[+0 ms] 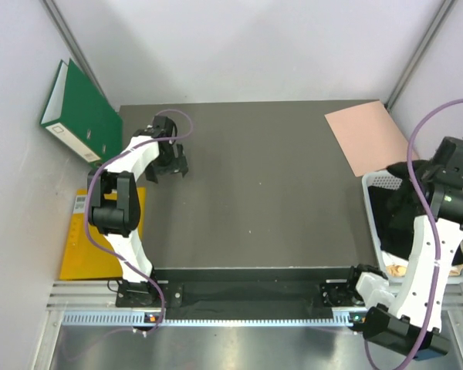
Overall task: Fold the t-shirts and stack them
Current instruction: Move the tshirt to the center of the board
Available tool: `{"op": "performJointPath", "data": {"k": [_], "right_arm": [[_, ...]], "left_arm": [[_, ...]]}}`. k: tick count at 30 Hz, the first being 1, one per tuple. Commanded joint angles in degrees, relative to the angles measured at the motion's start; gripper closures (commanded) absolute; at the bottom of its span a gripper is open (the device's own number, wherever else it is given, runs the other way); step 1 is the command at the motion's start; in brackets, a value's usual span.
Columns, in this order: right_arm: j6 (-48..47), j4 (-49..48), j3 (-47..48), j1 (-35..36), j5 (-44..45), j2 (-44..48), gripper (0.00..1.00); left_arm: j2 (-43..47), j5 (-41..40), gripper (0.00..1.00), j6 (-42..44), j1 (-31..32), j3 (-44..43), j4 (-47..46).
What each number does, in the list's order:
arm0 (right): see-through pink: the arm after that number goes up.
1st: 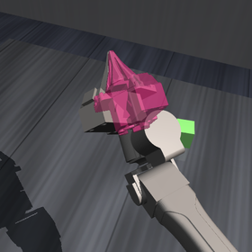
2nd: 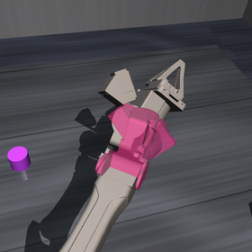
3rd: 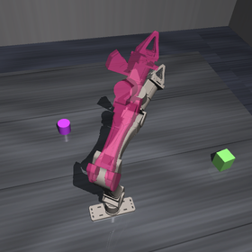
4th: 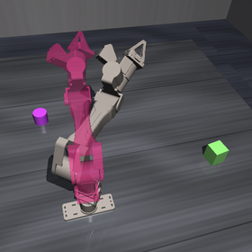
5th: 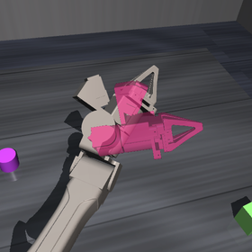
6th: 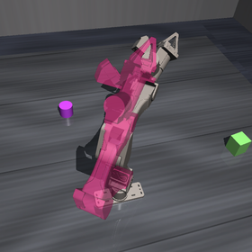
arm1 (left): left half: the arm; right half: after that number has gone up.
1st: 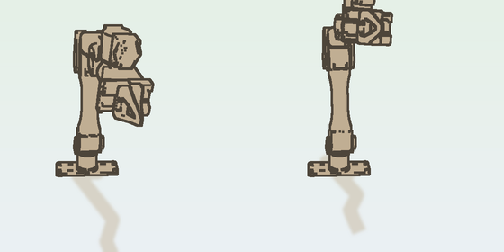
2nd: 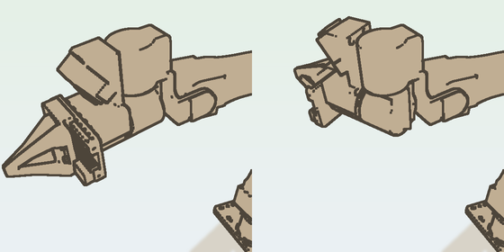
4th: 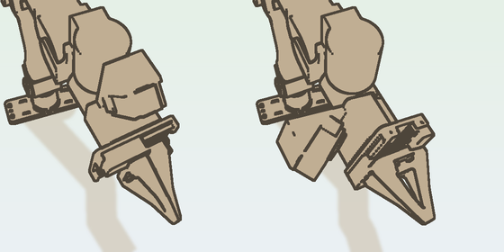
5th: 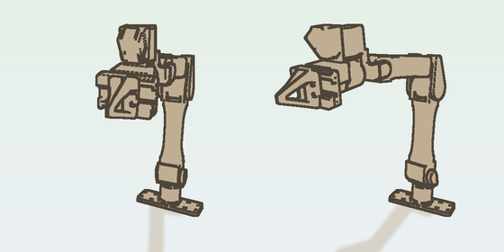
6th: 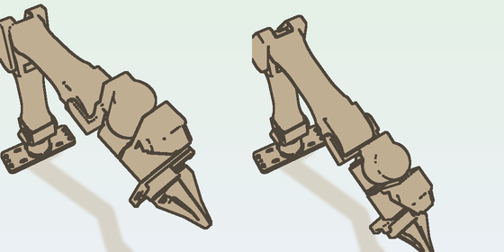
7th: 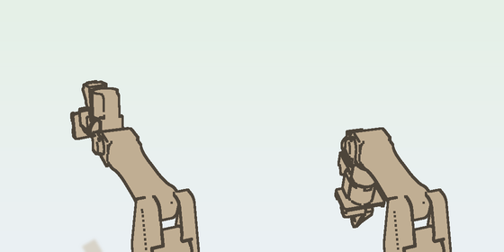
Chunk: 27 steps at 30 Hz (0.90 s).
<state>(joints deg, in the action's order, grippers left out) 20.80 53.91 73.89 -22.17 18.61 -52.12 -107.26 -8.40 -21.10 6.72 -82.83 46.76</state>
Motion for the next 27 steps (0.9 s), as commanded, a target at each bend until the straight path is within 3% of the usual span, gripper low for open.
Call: {"op": "performJointPath", "data": {"k": [1, 7, 12, 16, 19, 20, 23, 24, 27], "right_arm": [[-2.60, -8.56, 0.47, 6.07, -15.17, -2.54, 1.00], [-2.78, -10.93, 2.93, 32.32, -15.35, -12.11, 1.00], [-5.14, -10.85, 5.73, 46.23, -20.17, -28.01, 1.00], [-8.40, -7.34, 13.80, 59.05, -24.49, -44.00, 1.00], [-10.60, -3.12, 28.01, 65.56, -23.54, -58.14, 0.99], [-10.78, -2.33, 30.68, 66.46, -23.62, -60.45, 0.93], [-10.60, 1.28, 38.78, 68.05, -23.53, -66.62, 0.59], [-9.91, 0.76, 38.96, 68.14, -23.10, -66.62, 0.40], [-8.06, -3.71, 35.20, 68.05, -20.03, -62.16, 0.01]], "left_arm": [[3.29, 0.67, 0.01, -0.08, 0.75, -2.69, -0.09], [2.67, 0.67, 0.01, -0.08, 1.45, -3.83, 0.61], [2.93, 0.14, 0.01, 0.18, 1.89, -4.62, 1.14], [3.29, -0.30, 0.01, 0.36, 2.07, -4.97, 1.49], [3.38, -0.74, 0.01, 0.80, 2.16, -5.33, 2.02], [3.38, -0.82, 0.01, 0.71, 2.16, -5.41, 2.36], [3.64, -0.91, 0.01, 0.89, 2.24, -5.42, 2.81], [3.99, -0.48, 0.01, 1.06, 2.24, -5.42, 2.89], [5.48, 3.20, 0.01, 1.85, 2.68, -4.37, 1.50]]}}
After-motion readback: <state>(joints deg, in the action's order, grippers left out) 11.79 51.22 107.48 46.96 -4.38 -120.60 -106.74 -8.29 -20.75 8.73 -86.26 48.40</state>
